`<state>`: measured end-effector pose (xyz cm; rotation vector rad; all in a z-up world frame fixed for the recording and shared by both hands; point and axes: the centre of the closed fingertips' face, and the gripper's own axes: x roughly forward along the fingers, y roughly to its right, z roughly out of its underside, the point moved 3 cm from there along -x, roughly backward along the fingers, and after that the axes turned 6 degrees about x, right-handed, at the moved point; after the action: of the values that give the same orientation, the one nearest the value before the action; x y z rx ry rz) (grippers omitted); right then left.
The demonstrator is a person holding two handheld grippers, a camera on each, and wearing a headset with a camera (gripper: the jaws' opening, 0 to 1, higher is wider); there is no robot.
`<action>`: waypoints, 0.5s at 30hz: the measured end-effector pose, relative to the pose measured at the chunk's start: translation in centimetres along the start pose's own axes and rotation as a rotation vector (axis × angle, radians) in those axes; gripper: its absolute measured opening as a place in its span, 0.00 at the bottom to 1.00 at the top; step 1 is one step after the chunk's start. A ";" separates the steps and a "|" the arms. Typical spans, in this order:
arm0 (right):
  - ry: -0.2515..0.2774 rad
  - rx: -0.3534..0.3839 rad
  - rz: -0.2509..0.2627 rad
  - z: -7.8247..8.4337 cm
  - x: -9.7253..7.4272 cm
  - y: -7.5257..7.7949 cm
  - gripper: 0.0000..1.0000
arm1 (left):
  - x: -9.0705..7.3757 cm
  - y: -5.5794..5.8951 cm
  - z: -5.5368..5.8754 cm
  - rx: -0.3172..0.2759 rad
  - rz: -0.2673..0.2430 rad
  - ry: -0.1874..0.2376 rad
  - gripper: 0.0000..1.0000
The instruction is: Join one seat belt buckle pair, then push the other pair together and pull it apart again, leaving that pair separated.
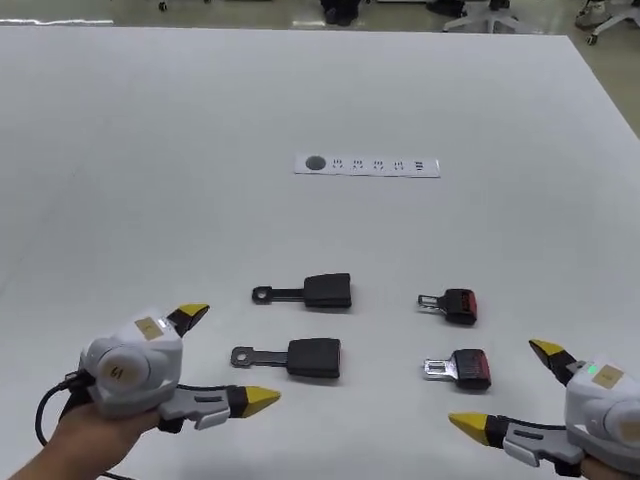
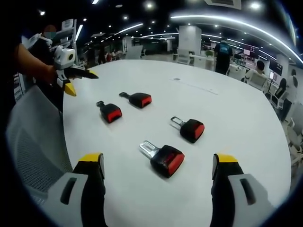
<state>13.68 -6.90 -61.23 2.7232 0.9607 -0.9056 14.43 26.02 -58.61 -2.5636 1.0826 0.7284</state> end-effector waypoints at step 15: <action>-0.042 -0.025 -0.043 0.3 1.5 1.2 0.90 | 2.7 0.5 0.4 0.031 0.082 -0.031 0.92</action>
<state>15.23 -7.12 -62.41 2.6618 1.0198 -0.9475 15.53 24.21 -60.40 -2.4868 1.1858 0.7627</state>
